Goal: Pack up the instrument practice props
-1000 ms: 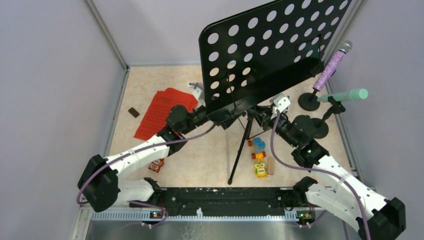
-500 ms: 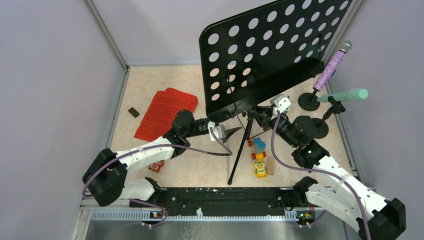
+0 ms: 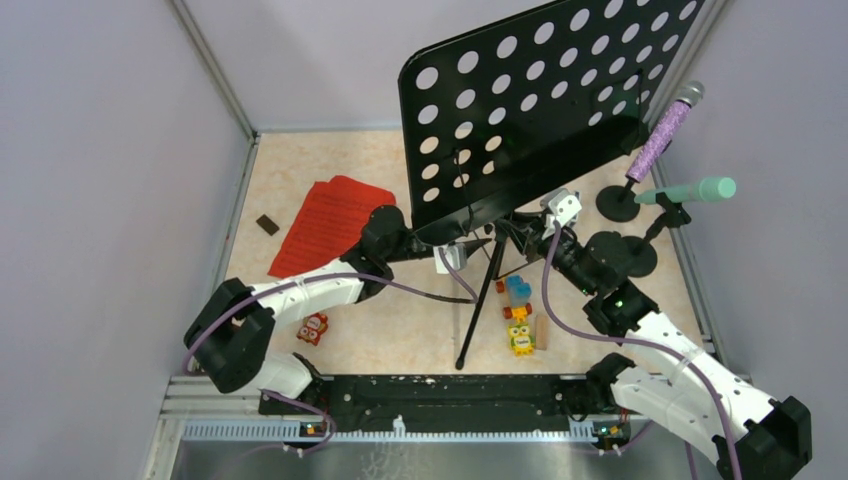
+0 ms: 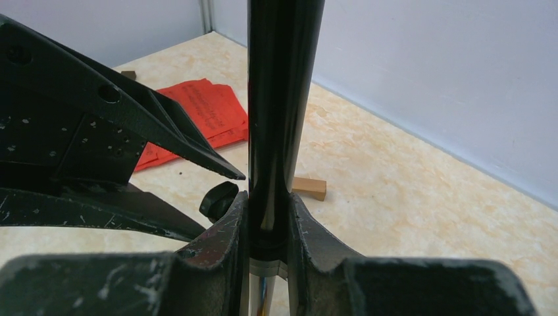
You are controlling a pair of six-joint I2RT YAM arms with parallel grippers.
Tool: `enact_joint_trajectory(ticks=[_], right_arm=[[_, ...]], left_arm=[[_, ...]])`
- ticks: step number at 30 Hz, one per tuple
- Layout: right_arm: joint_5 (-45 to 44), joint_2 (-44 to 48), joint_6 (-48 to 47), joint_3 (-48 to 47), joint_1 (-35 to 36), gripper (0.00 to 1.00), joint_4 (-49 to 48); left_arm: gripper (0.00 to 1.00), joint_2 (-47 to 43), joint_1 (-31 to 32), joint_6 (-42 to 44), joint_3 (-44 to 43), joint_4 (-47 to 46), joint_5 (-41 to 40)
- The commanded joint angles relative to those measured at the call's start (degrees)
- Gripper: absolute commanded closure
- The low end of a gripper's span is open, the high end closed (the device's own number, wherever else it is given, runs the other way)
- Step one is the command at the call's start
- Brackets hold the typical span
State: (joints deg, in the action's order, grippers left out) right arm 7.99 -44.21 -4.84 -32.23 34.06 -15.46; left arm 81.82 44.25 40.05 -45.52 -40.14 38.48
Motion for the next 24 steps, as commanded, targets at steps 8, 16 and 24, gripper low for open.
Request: enact_joint_trajectory(ticks=[8,16,24], right_arm=[[4.0,1.0,-2.1,1.7,1.1,1.0,3.4],[4.0,1.1,-2.0,1.9,1.0,1.0,3.2],[4.1,1.1,-2.0,2.0,1.1,1.0,3.0]], left_arm=[[0.63,1.3,0.0,-1.5,-3.4,-0.3,3.0],[0.99,2.3,0.0,-11.6,-4.0,-0.7,0.1],[0.91,3.7,0.0,-29.6,-3.0,-2.4,-0.6]])
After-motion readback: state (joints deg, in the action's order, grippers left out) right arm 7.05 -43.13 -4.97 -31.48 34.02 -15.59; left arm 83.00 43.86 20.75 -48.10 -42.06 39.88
